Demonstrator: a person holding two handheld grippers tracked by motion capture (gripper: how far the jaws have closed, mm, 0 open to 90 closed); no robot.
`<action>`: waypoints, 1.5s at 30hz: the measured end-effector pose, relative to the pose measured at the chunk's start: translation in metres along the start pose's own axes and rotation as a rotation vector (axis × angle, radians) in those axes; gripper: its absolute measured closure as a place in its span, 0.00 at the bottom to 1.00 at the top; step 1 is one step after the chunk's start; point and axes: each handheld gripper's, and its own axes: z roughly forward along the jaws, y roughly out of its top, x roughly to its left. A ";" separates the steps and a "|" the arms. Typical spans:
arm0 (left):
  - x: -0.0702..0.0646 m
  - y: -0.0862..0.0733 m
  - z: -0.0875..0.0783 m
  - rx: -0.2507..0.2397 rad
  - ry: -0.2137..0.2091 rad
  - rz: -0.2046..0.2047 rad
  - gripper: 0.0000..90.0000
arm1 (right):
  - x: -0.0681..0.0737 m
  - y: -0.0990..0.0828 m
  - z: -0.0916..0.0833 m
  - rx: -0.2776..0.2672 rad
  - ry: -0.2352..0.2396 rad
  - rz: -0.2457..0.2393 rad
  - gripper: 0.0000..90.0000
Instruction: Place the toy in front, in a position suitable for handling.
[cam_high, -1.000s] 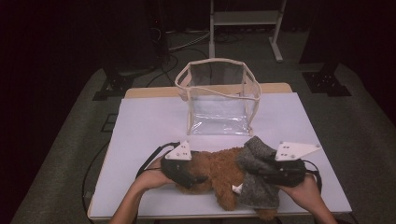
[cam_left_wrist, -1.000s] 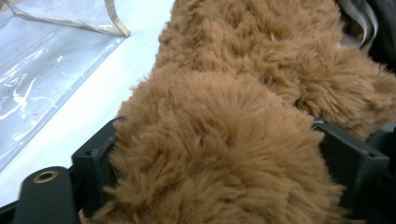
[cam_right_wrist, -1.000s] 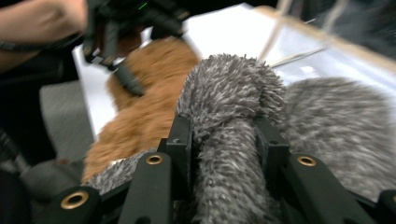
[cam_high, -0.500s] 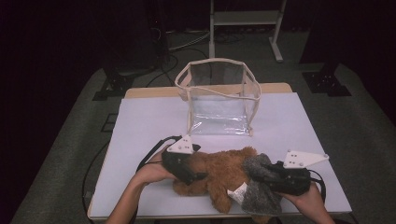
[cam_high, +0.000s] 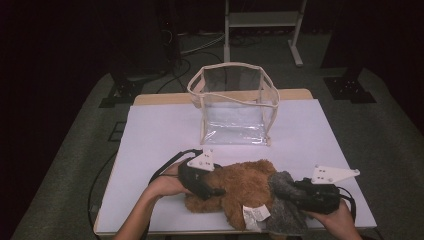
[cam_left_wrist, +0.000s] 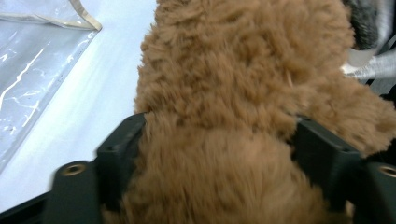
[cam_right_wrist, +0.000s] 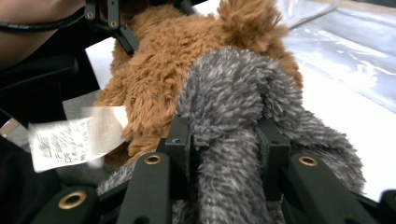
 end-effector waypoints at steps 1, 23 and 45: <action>0.002 0.004 0.001 0.014 -0.002 0.010 0.19 | 0.001 0.000 0.002 0.003 0.004 -0.002 0.70; 0.010 0.040 0.024 0.027 -0.026 0.061 0.50 | -0.021 0.009 0.007 0.024 -0.006 0.023 0.70; 0.021 0.085 0.029 -0.153 -0.070 0.071 0.41 | -0.023 0.014 0.022 0.030 0.098 -0.047 0.70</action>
